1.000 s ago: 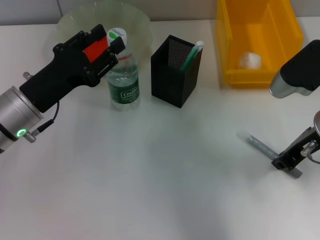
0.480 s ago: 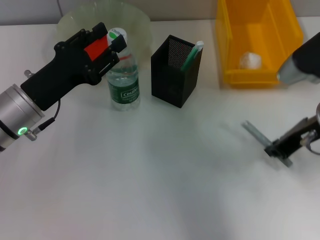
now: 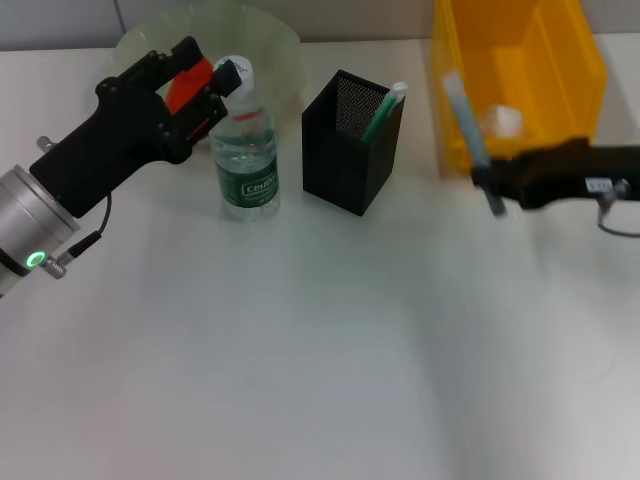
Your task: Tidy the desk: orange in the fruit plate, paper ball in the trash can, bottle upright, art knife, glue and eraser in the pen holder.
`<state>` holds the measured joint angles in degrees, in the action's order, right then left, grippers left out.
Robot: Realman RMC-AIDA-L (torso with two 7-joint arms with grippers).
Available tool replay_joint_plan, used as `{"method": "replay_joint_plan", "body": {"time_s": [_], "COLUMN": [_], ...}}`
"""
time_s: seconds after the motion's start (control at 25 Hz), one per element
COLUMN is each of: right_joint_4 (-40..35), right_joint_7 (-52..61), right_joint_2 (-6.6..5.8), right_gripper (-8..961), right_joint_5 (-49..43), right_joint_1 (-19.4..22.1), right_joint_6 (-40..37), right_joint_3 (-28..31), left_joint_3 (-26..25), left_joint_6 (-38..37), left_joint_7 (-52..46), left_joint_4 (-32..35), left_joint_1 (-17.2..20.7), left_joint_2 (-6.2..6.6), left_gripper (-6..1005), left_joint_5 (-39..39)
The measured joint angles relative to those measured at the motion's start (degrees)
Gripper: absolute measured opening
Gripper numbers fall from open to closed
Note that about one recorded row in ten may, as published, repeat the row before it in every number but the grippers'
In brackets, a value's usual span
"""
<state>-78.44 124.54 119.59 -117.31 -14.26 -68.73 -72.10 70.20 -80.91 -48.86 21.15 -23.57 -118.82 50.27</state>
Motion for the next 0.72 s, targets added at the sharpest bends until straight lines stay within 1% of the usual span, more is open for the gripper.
{"method": "replay_joint_plan", "body": {"time_s": [0.04,0.08,0.16,0.2,0.24,0.28,0.32,0.4,0.44,0.48,0.52,0.6,0.72], "right_joint_4": [5.05,5.05,12.94,19.04,28.90,28.90,35.39,44.59,51.28,53.31,53.31,56.46,58.07], "right_joint_7": [-7.67,-7.67,-18.60,-25.96,-37.59,-37.59,-44.89,-55.66,-64.17,-67.02,-67.02,-70.79,-71.81], "right_joint_2": [0.04,0.04,0.07,0.08,-0.01,-0.01,-0.07,-0.08,-0.01,0.02,0.02,0.15,0.20], "right_gripper": [153,153,153,153,153,153,153,154,154,153,153,152,153], "right_joint_5": [9.16,9.16,20.00,27.32,39.00,39.00,46.08,55.67,62.06,63.58,63.58,64.34,64.31], "right_joint_1": [0.03,0.03,-1.53,-3.32,-6.70,-6.70,-9.04,-12.93,-16.57,-17.93,-17.93,-20.46,-22.45], "right_joint_6": [3.80,3.80,6.10,6.59,6.51,6.51,6.19,5.76,5.29,5.11,5.11,4.91,4.87], "right_joint_3": [-0.11,-0.11,-0.17,-0.18,0.07,0.07,0.20,0.22,-0.09,-0.20,-0.20,-0.36,-1.50], "left_joint_3": [-0.05,-0.06,-0.06,-0.06,-0.06,-0.06,-0.06,-0.07,-0.07,-0.07,-0.07,-0.15,-0.15], "left_joint_6": [-0.04,-0.05,-0.08,-0.08,-0.08,-0.10,-0.10,-0.12,-0.12,-0.12,-0.13,-0.13,-0.13], "left_joint_7": [0.00,0.00,0.00,0.00,0.00,0.00,0.00,0.00,0.00,0.00,0.00,0.70,1.59], "left_joint_4": [0.02,0.03,0.03,0.03,0.03,0.02,0.02,0.16,0.16,0.16,0.20,0.22,0.22], "left_joint_1": [-0.03,-0.05,-0.18,-0.18,-0.18,-0.33,-0.33,-0.63,-0.63,-0.63,-0.70,-0.88,-0.92], "left_joint_2": [0.00,0.00,0.00,0.00,0.00,-0.01,-0.01,-0.08,-0.08,-0.08,-0.08,-0.09,-0.11], "left_gripper": [559,559,559,559,559,559,559,559,559,559,559,559,559], "left_joint_5": [-0.01,-0.01,-0.01,-0.01,-0.01,-0.01,-0.01,-0.01,-0.01,-0.01,-0.01,0.00,-0.10]}}
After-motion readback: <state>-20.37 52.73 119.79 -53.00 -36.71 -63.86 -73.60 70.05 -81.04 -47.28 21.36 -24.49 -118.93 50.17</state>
